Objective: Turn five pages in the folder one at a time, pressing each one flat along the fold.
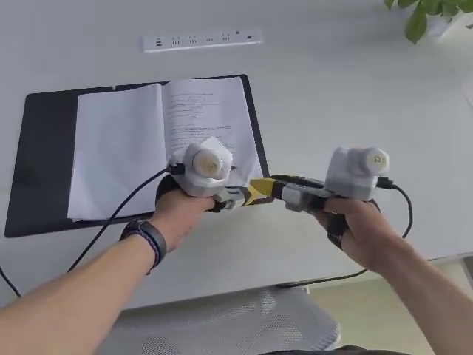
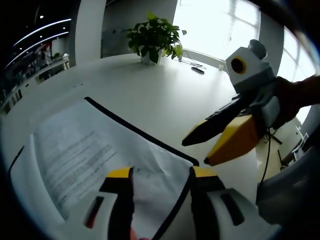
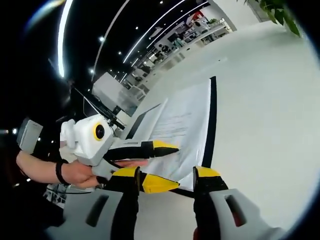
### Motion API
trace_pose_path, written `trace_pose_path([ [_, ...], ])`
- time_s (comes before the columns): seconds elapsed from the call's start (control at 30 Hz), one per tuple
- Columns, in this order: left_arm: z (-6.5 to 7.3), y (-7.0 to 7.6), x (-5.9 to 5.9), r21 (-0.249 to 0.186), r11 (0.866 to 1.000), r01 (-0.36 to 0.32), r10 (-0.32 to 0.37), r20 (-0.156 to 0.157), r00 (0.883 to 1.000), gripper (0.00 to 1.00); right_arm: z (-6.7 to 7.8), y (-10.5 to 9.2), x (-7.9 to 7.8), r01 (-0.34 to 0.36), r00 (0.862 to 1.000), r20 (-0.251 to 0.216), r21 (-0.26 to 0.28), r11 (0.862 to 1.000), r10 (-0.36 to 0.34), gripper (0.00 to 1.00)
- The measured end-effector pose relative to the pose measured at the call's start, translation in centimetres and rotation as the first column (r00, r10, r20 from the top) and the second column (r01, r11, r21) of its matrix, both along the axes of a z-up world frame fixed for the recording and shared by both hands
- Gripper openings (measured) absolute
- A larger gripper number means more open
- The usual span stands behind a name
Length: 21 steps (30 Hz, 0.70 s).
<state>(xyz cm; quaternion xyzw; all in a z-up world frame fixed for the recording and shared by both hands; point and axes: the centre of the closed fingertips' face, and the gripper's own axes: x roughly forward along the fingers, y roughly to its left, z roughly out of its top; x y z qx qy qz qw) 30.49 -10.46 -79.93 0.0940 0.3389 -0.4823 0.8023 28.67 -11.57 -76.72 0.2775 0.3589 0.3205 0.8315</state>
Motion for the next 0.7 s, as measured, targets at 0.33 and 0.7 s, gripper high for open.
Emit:
trace_pose_path([
  [0.33, 0.0, 0.2, 0.0, -0.005, 1.0, -0.008, 0.008, 0.002, 1.0, 0.43, -1.0, 0.2, 0.1, 0.007, 0.998, -0.069, 0.05, 0.999, -0.004, 0.38],
  [0.7, -0.1, 0.3, 0.0, 0.003, 1.0, -0.002, 0.002, 0.013, 1.0, 0.43, -1.9, 0.6, 0.5, 0.04, 0.99, -0.139, 0.094, 0.995, -0.027, 0.3],
])
